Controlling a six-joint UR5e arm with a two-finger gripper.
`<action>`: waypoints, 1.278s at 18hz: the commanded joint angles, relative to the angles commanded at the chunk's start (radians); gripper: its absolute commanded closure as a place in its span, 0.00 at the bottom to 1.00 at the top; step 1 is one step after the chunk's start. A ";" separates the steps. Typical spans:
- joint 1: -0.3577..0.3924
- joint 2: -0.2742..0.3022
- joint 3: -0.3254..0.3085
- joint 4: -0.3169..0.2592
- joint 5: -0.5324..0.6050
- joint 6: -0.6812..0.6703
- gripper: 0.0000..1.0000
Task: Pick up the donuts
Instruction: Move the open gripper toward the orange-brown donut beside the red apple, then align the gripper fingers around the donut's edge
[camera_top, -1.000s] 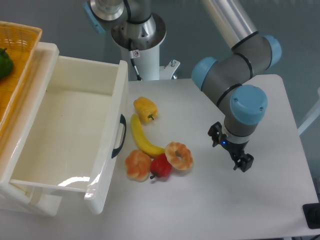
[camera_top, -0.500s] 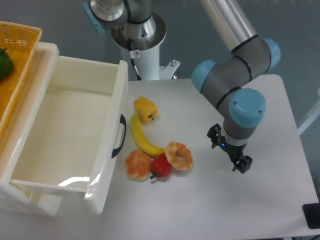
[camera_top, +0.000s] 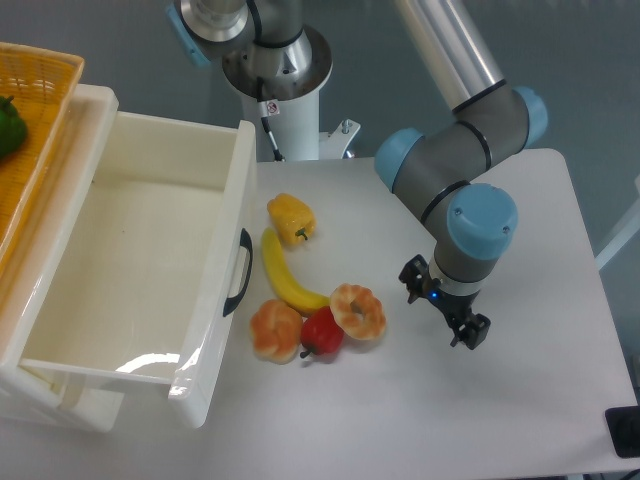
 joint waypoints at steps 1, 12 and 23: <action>0.000 -0.003 0.000 -0.003 -0.021 0.000 0.00; -0.003 0.004 -0.071 -0.009 -0.078 -0.020 0.00; -0.005 0.003 -0.074 -0.009 -0.218 -0.149 0.00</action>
